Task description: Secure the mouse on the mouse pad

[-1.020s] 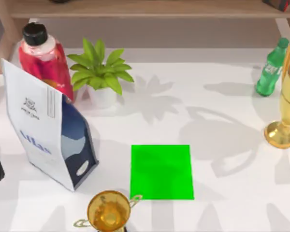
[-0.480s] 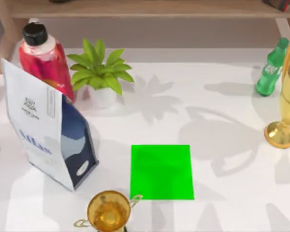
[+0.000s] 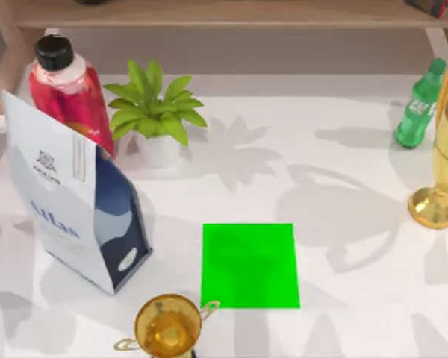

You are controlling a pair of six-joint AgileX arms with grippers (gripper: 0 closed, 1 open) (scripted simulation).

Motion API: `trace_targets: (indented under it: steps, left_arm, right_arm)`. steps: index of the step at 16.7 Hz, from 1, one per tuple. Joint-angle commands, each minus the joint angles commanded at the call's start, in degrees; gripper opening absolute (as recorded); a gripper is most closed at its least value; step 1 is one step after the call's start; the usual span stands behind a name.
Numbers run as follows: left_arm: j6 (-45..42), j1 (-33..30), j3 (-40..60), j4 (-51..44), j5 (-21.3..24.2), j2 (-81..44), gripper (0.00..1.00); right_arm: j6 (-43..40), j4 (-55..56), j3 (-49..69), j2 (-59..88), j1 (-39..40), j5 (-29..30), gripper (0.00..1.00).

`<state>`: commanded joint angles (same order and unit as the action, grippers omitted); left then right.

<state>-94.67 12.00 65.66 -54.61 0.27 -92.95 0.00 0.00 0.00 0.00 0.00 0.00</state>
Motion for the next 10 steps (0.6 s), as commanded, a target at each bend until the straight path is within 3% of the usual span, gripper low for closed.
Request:
trace_targets:
  steps: [5,10]
  left_arm:
    - [-13.1,1.8,11.0,-6.6,0.1,-11.6,1.00]
    - [-14.5,1.9,12.2,-7.2,0.1,-13.0,1.00]
  right_arm:
    - [0.0,0.0,0.0,0.0,0.0,0.0,1.00]
    - [0.0,0.0,0.0,0.0,0.0,0.0,1.00]
